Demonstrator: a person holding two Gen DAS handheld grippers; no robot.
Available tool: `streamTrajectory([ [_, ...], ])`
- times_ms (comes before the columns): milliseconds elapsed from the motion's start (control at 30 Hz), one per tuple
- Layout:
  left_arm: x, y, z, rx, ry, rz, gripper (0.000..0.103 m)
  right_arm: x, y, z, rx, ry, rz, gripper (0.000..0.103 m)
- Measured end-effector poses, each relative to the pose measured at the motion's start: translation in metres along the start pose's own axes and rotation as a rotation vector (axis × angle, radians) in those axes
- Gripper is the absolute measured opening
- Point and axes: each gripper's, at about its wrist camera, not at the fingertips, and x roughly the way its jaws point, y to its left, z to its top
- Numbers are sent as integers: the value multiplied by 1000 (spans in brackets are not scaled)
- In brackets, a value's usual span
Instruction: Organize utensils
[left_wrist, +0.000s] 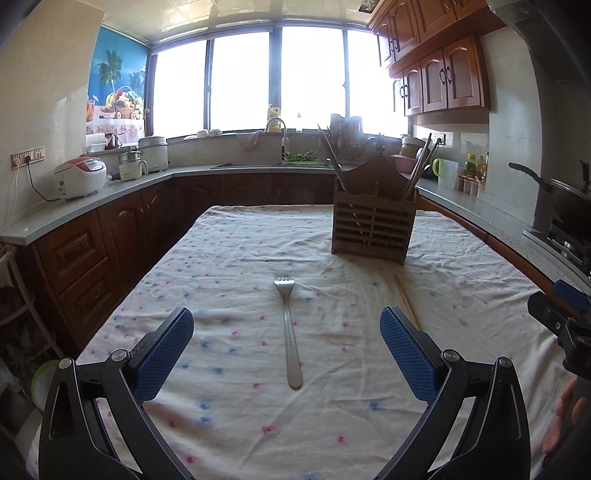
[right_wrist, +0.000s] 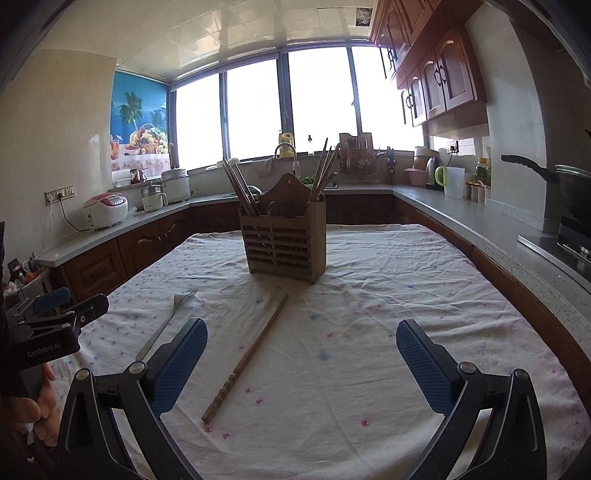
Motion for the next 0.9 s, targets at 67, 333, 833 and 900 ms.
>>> streamTrajectory([
  [67, 0, 1, 0, 2, 2, 4, 103, -2, -4, -1, 3, 1, -5, 103],
  [333, 1, 7, -6, -7, 12, 12, 103, -8, -15, -3, 17, -2, -32, 103],
  [833, -11, 4, -3, 15, -39, 12, 103, -17, -9, -4, -14, -59, -6, 103],
  [900, -12, 2, -2, 20, -41, 10, 103, -17, -9, -5, -12, -59, -4, 103],
])
